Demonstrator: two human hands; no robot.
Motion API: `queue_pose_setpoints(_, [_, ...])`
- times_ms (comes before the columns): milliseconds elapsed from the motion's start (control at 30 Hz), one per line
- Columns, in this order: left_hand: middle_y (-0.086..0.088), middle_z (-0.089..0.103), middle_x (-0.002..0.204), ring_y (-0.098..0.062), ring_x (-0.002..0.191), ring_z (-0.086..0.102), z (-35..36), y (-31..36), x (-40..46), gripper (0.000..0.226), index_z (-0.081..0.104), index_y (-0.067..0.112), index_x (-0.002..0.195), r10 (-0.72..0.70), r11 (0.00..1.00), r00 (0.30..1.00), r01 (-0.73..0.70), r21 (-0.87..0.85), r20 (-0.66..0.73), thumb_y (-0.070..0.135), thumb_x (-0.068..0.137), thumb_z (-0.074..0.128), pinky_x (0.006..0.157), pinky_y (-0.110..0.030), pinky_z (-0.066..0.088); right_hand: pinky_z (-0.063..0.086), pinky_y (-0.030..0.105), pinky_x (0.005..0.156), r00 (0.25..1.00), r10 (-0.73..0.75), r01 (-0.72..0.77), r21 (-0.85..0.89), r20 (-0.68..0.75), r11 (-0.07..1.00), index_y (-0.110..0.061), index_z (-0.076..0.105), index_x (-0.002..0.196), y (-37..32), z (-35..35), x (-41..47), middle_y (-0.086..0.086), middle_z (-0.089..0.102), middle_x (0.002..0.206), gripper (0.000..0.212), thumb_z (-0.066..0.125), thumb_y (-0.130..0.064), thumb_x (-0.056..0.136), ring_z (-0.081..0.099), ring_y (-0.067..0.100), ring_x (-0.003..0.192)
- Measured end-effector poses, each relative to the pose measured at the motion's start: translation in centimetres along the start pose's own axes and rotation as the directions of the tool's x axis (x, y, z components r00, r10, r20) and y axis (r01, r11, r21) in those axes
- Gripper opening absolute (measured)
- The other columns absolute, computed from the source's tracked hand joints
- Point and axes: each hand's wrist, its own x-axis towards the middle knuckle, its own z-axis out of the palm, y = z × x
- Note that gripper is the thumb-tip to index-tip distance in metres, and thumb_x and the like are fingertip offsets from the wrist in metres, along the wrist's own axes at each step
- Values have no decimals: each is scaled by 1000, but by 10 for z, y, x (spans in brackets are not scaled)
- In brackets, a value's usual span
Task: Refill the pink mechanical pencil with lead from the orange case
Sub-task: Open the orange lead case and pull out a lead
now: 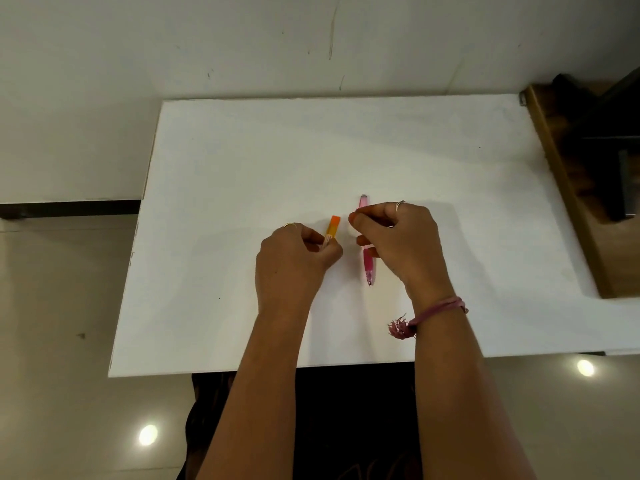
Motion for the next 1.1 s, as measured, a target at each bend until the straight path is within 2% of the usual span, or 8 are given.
queue_pose_setpoints(67, [21,53,61,2,59,55,-2,2,1,16,63,26,77,59,997,998,-59,-50,1,41,74,70,53,-9,35,58,18,63,1000,9,-9,15,22,1000,-16,74,91,-1,3,-1,-8,71,72,15,70,-29,84,71,6,63])
queue_pose_setpoints(233, [23,57,63,15,72,57,-9,3,2,12,61,29,77,163,979,986,-159,-128,23,36,74,71,57,1,40,57,22,59,994,79,-89,166,70,982,-12,74,95,-5,3,-2,1,74,82,19,70,-27,84,73,11,66])
queue_pose_setpoints(333, [23,58,71,10,70,59,-12,2,2,13,67,24,89,196,971,979,-188,-151,45,26,77,72,59,3,39,53,18,55,992,103,-119,248,74,961,-16,75,91,-9,4,-3,-2,74,79,12,69,-23,84,72,10,65])
queue_pose_setpoints(600, [14,61,78,7,65,56,-19,-2,3,21,72,15,98,155,978,986,-145,-148,61,21,78,73,63,7,37,49,16,48,979,203,-166,463,-31,871,-19,74,82,-15,3,-5,-3,74,75,6,69,-22,82,71,12,62])
queue_pose_setpoints(700, [21,62,76,9,69,59,-23,-7,4,17,72,19,96,97,977,995,-94,-191,4,21,79,71,63,4,39,50,20,49,992,127,-121,248,-10,961,-18,75,84,-11,-7,-2,-4,74,76,8,69,-23,82,71,11,57])
queue_pose_setpoints(867, [24,61,78,9,71,59,-23,-6,4,12,70,27,91,62,969,996,-77,-237,-68,22,80,68,61,2,39,57,28,58,935,114,-13,-291,335,957,-15,74,80,-6,8,-8,5,74,69,8,70,-22,83,72,20,60])
queue_pose_setpoints(967, [13,63,90,3,74,60,-22,-7,5,15,70,24,96,85,970,992,-104,-218,-95,22,81,68,63,2,39,60,32,69,927,120,14,-353,356,936,-14,74,82,-3,15,-7,8,74,69,7,71,-21,83,73,21,62])
queue_pose_setpoints(1100, [4,59,96,1,70,57,-22,-7,5,17,72,15,98,149,966,976,-177,-187,-158,17,81,70,62,3,37,60,30,66,938,138,-31,-319,317,947,-10,72,85,-2,14,-4,11,74,69,11,76,-19,80,73,21,61])
